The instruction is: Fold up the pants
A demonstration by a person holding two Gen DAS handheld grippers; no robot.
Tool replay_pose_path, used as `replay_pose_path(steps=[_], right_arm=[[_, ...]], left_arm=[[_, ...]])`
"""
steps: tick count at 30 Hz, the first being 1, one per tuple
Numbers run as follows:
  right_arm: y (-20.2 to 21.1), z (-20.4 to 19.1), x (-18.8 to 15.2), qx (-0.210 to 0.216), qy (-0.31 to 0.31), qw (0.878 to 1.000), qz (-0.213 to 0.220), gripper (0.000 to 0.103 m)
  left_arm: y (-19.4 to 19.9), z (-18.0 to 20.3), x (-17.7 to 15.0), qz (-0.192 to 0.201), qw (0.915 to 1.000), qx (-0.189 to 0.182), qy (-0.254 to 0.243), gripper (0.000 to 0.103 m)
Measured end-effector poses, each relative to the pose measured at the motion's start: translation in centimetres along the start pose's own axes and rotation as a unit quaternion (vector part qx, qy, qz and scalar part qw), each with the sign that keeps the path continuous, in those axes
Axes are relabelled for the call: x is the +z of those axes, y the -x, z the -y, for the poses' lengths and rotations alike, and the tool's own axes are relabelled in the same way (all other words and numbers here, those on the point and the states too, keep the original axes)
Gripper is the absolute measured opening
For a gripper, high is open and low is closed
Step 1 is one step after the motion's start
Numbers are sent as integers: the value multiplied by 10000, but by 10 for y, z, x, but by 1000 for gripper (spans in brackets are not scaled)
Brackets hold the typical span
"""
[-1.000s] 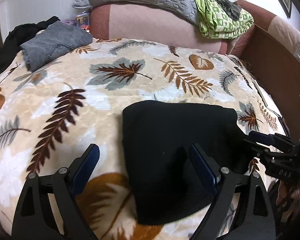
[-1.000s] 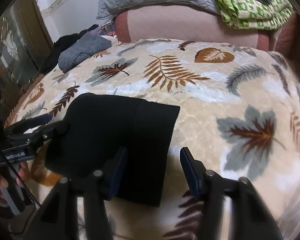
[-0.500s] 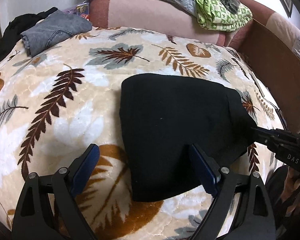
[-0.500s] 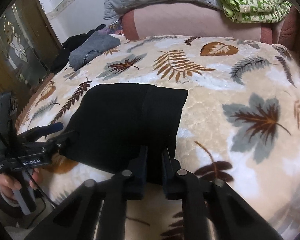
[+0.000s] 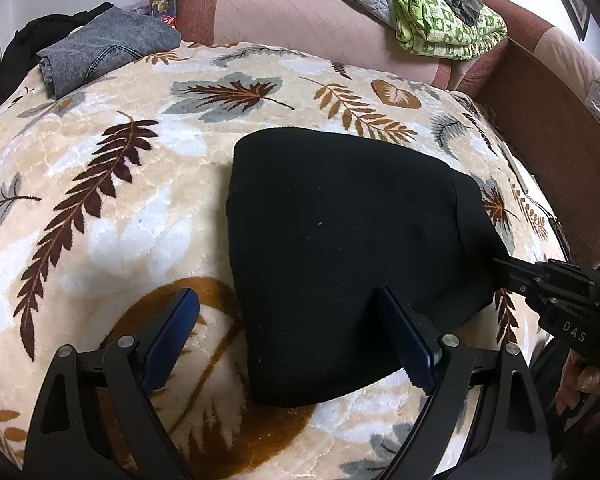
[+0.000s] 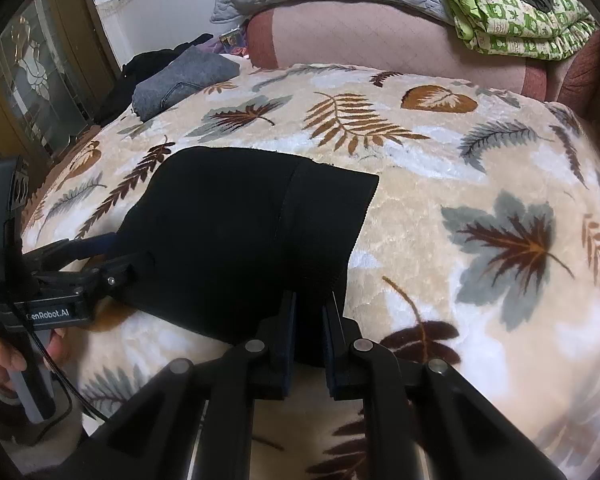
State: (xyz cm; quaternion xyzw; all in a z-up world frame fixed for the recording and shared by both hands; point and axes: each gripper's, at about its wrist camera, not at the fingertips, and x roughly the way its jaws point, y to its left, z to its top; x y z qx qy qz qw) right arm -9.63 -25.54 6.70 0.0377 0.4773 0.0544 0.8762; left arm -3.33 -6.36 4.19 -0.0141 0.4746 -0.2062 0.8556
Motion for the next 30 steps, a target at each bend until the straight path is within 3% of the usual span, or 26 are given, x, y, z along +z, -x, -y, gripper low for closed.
replay_pose_path(steps=[11,14,18,21,25,28,30], right_arm=[[-2,4,-3,91,-96,9999,-18,12],[3,16,-2,358,-467,9983,-6,20],[11,32,5,664,-975,9929,154,27],[8,29,11,511,-931,9942,141,45],[-6,27,17,520,-1011,9935,33,49],[-19,34,18,912,-1358,9865,-37,58],[-26,36,17,1005,-1471,9840,-97,58]], left_arm=[[-1,-3,-1,-35,9999,-108,127,92],[5,-6,3,-108,9997,-163,156,92],[19,-14,15,128,9999,-11,79,92],[17,-26,25,99,9996,-3,267,92],[13,-32,31,85,9990,-37,434,92],[8,-28,33,66,9993,-33,364,92],[4,-25,34,36,9994,-72,335,92]])
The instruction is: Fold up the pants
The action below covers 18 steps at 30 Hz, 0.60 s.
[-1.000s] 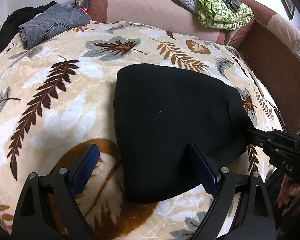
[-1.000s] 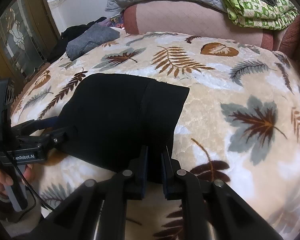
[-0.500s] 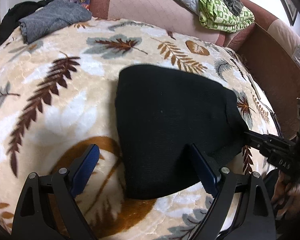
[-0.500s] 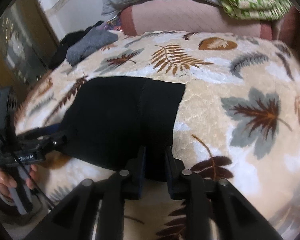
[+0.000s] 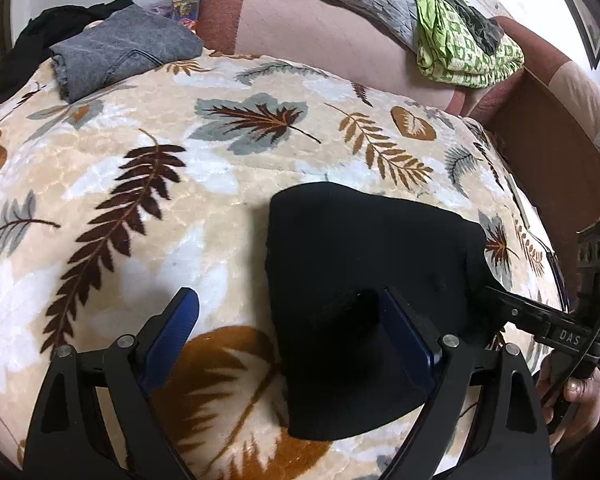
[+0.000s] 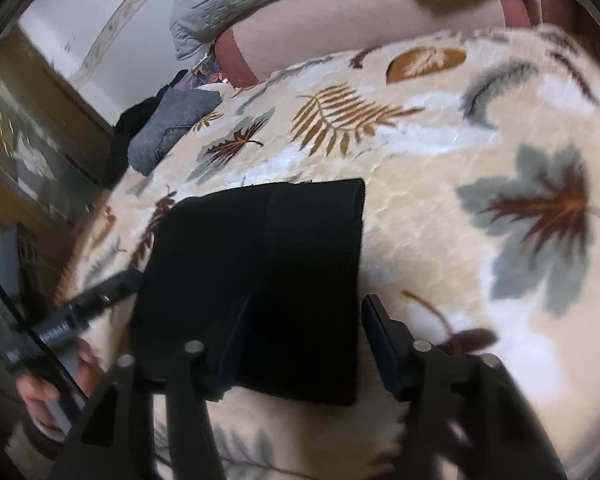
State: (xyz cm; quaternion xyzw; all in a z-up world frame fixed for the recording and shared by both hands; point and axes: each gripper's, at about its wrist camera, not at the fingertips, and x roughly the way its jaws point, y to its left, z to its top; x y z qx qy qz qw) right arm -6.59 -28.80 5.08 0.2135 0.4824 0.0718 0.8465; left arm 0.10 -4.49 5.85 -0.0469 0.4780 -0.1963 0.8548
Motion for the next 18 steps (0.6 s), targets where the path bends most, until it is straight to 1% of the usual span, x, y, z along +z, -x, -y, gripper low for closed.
replay_pose_path(steps=[7,9,12,18], right_arm=[[-10,7,-2,105,-116,9999,-18,68],[-12,9,-1,138,-134,9998,-21,69],[-16,10,-1,195,-149,9997,-20,71],[-25,11,1,450,-158,9989,-30,72]], left_arm=[[-11,-3,5,-29,9997,-204,152,93],[-13,-5,5,-43,9995,-247,216,96],[-17,-6,5,-82,9991,-304,273,96],[-27,-5,4,-185,9986,-404,275,98]])
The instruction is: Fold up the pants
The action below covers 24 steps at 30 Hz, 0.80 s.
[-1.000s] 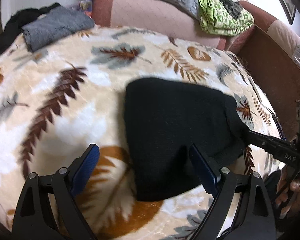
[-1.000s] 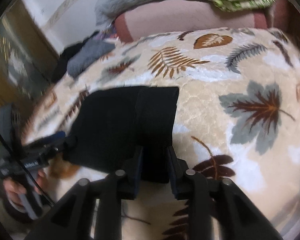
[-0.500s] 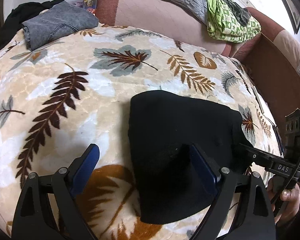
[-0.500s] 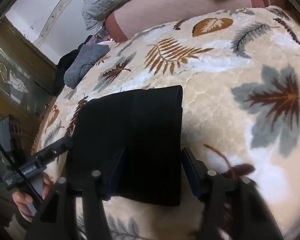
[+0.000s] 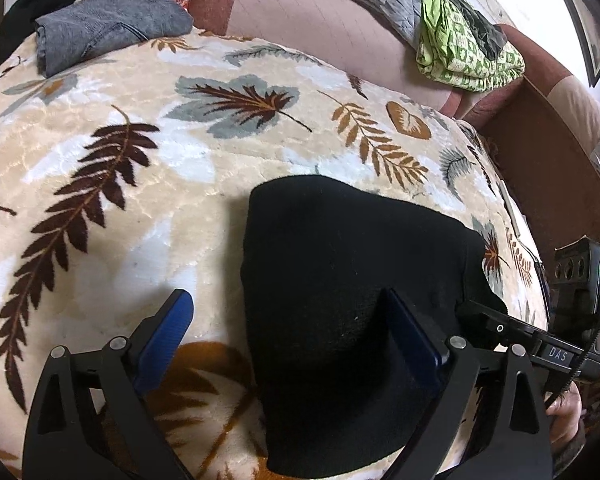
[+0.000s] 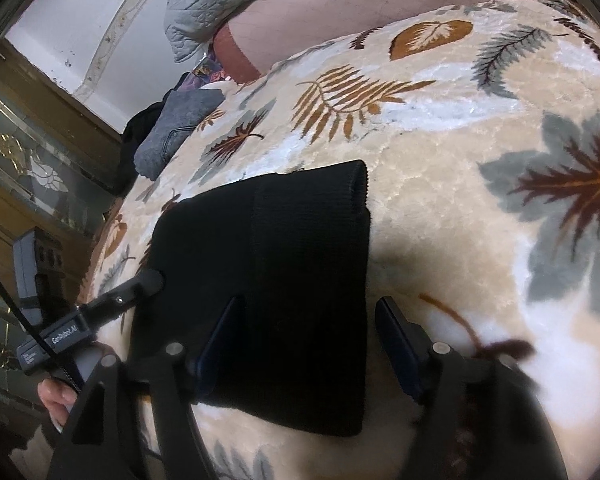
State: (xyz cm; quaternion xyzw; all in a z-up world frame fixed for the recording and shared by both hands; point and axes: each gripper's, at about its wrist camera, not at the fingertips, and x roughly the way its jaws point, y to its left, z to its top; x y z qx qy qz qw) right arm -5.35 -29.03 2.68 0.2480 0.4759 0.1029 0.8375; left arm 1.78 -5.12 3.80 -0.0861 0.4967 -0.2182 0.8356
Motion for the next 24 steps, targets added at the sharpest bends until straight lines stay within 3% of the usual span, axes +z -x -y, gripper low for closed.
replay_pose_path(steps=[4,15,18,19,20,21,24], right_arm=[[-4,3,1,147,-75,9999,14,74],[-9,-2,-2,150,79,9998,54,77],[-6,-13,-5,-2,332,9994,116,62],[-4,-17,-6,-47,429,9989,161,54],[0,-22,-6,-101,524,9983,217,49],[6,-29,-5,-214,629,9973,304,41],[19,-44,3,-106,794,9956,479,37]], left_arm=[[-9,0,-3,-139,9998,-87,63,101],[-16,7,-6,-14,10000,48,-63,103],[-15,10,-8,75,9999,94,-101,103],[-14,11,-9,123,9998,83,-131,100],[-12,13,-10,171,9997,-13,-169,82],[-9,16,-10,170,9995,-132,-237,73],[5,18,-2,247,9990,-73,-367,57]])
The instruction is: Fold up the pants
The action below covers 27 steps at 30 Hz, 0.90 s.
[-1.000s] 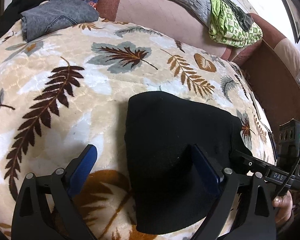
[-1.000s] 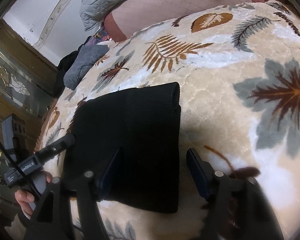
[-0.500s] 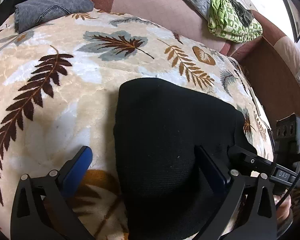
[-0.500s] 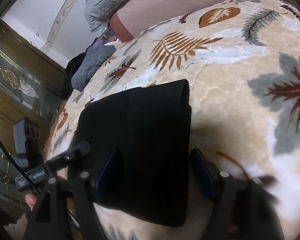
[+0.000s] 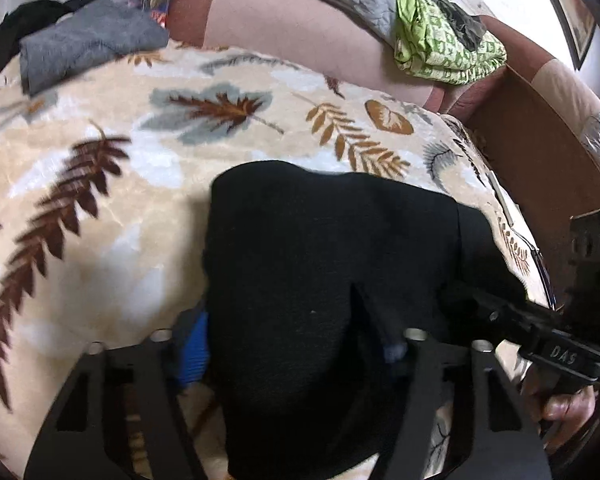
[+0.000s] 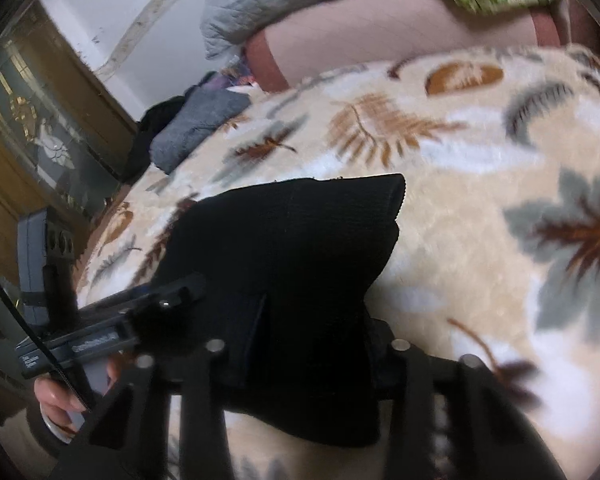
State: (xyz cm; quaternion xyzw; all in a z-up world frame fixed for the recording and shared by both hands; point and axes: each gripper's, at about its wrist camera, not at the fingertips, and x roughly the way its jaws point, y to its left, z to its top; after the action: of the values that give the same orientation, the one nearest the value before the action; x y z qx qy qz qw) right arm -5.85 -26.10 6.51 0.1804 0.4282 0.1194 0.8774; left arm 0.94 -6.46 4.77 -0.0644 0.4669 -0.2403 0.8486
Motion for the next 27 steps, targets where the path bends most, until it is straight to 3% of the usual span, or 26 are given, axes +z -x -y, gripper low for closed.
replay_pose_path(steps=[5,8,14,17,18,20,24,27], right_arm=[[-11,-31,32,223,256,9993,137,37],[-35,-53,57,358,392,9984,203,37],[-97,-76,85,364,535,9979,11,38],[-132,-67,79,35,603,9975,-360,44],[-139,-63,75,-66,619,9970,-463,51],[-136,-53,70,16,527,9982,-288,60],[-111,-54,72,-76,555,9982,-203,60],[-87,-67,76,-192,869,9960,59,52]], left_arm=[[30,-21,32,315,9994,123,-26,54],[41,-45,56,464,9982,387,39,54],[23,-92,79,359,9968,664,276,55],[-4,-115,75,18,9958,776,493,61],[-12,-124,70,-32,9955,717,611,72],[-13,-137,62,132,9945,601,849,87],[-5,-139,57,190,9932,542,1015,89],[7,-125,59,337,9923,971,691,89]])
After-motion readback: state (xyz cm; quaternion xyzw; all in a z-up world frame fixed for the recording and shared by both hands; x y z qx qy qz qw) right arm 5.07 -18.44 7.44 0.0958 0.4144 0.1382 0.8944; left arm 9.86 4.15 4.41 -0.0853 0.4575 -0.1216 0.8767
